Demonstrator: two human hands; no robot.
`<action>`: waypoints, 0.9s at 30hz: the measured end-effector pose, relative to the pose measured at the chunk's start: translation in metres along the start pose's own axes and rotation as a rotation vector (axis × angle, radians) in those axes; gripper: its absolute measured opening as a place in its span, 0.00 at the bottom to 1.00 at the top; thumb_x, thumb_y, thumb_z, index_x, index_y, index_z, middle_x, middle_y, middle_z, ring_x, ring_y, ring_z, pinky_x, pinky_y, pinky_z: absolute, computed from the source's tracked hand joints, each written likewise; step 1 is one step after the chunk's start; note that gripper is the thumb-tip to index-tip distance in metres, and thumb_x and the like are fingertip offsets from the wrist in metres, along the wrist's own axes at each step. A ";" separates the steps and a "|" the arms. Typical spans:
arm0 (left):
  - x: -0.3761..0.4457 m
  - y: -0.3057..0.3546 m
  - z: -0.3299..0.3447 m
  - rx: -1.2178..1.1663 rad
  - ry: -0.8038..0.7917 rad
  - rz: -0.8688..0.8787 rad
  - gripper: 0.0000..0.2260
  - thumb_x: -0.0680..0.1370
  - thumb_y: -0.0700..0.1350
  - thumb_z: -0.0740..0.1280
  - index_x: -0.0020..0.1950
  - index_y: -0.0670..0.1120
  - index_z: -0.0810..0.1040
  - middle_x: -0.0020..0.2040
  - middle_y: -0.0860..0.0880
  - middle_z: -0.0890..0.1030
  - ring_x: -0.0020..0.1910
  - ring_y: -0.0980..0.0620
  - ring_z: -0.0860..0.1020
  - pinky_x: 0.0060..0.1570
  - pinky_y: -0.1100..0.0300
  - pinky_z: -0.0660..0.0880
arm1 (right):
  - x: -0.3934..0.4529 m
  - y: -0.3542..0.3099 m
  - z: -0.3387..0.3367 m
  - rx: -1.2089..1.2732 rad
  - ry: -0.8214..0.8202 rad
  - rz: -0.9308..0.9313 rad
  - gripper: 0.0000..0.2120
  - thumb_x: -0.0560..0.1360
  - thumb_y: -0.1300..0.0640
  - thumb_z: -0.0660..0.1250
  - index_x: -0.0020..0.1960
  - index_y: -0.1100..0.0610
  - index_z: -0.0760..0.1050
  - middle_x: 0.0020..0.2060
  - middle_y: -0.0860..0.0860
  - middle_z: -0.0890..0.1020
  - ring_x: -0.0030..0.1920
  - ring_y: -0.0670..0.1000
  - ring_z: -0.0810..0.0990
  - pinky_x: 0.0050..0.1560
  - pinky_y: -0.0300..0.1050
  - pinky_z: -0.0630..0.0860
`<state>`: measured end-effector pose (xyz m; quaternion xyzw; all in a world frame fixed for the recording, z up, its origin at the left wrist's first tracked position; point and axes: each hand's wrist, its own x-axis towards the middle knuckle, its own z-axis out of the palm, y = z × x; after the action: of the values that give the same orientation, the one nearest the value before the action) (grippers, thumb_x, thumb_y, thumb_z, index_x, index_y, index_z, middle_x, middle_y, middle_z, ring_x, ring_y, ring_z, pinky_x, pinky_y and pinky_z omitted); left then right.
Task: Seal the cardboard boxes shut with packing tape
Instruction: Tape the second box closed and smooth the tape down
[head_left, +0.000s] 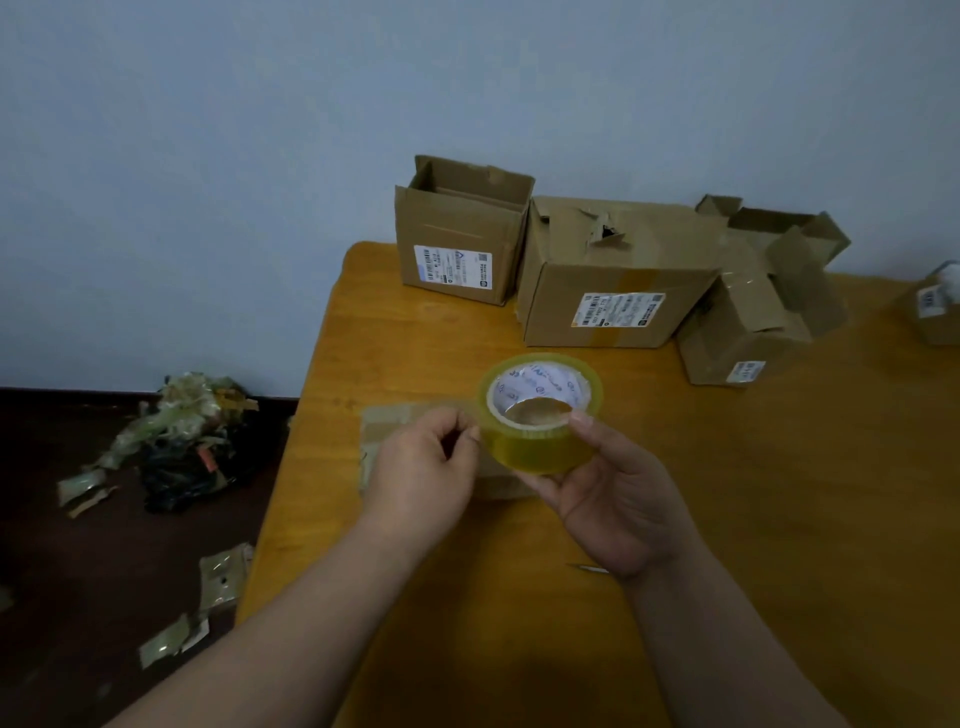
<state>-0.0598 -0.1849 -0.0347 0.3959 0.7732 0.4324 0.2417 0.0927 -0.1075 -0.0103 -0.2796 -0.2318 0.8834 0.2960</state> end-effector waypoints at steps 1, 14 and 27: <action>0.002 0.002 -0.005 0.035 -0.001 0.035 0.09 0.79 0.45 0.66 0.38 0.50 0.76 0.34 0.52 0.78 0.35 0.51 0.77 0.35 0.53 0.75 | 0.000 0.002 0.001 -0.011 0.000 0.002 0.34 0.66 0.58 0.77 0.69 0.63 0.70 0.64 0.62 0.78 0.65 0.61 0.77 0.64 0.61 0.73; 0.025 0.029 -0.071 0.301 -0.294 0.154 0.08 0.81 0.43 0.63 0.43 0.47 0.77 0.40 0.48 0.83 0.40 0.50 0.83 0.44 0.47 0.80 | -0.025 -0.020 -0.001 -1.304 0.082 -0.200 0.33 0.62 0.43 0.75 0.63 0.31 0.66 0.62 0.46 0.69 0.60 0.49 0.76 0.52 0.37 0.75; 0.024 0.018 -0.082 0.232 -0.559 -0.040 0.09 0.83 0.44 0.60 0.47 0.39 0.74 0.42 0.42 0.82 0.40 0.50 0.83 0.44 0.51 0.83 | -0.034 0.023 0.005 -1.081 -0.152 -0.083 0.16 0.66 0.44 0.76 0.51 0.46 0.79 0.47 0.50 0.84 0.48 0.50 0.83 0.45 0.41 0.79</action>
<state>-0.1248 -0.1987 0.0220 0.5092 0.7286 0.2108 0.4067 0.1033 -0.1473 -0.0080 -0.3179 -0.6843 0.6438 0.1270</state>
